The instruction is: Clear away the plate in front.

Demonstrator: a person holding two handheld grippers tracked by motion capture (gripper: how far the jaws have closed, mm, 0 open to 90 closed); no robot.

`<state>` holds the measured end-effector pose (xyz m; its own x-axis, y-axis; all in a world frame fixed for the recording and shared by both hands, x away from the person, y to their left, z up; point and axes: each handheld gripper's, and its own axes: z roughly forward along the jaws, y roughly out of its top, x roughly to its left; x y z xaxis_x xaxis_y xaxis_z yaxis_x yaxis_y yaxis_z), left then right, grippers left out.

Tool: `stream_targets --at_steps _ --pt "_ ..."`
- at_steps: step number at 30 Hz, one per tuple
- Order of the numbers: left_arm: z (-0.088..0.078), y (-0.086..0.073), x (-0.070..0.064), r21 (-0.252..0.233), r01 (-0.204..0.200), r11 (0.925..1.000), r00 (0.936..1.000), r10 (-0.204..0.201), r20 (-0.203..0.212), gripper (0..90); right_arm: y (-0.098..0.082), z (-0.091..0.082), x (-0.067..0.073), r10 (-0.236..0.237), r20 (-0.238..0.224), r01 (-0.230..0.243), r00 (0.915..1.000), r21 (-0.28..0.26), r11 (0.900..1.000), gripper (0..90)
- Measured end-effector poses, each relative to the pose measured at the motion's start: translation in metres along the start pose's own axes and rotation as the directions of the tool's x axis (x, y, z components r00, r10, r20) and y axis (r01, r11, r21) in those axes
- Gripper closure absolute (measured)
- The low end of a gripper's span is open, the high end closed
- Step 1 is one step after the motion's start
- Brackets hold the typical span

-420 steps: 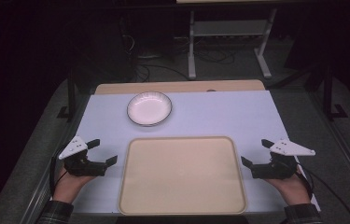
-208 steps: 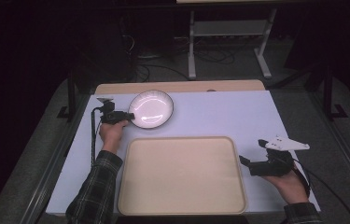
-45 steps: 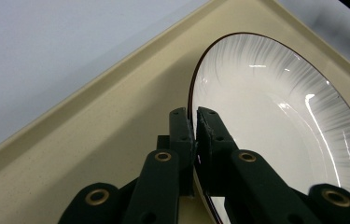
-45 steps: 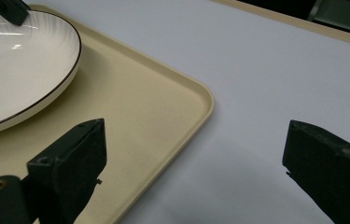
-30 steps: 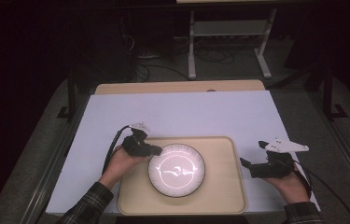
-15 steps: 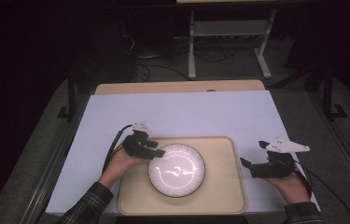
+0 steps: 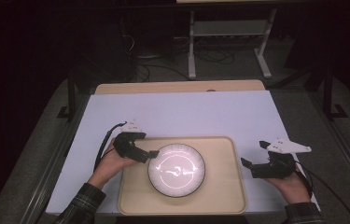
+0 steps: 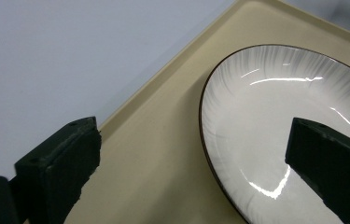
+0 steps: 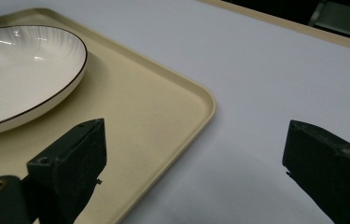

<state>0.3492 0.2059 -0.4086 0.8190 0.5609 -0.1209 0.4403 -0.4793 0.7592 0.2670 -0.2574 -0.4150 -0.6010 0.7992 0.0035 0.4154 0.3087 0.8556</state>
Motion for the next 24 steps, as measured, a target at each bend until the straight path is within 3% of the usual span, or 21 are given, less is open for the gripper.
stream_targets --at_steps 8,15,24 --pt "-0.028 -0.01 0.004 -0.059 0.015 0.9981 0.9984 -0.018 -0.053 2.7 0.0 0.0 0.0 -0.002 -0.008 0.002 1.0 0.0 1.0 5.5" --pt "-0.051 -0.026 0.005 -0.065 0.008 0.9978 0.9954 -0.014 -0.094 2.8 0.0 0.0 0.001 -0.003 -0.009 0.003 1.0 0.0 1.0 5.5" --pt "-0.075 -0.05 0.009 -0.097 0.05 0.9941 0.989 -0.063 -0.134 2.8 -0.001 -0.001 0.001 -0.004 -0.007 0.004 1.0 0.0 1.0 5.5"
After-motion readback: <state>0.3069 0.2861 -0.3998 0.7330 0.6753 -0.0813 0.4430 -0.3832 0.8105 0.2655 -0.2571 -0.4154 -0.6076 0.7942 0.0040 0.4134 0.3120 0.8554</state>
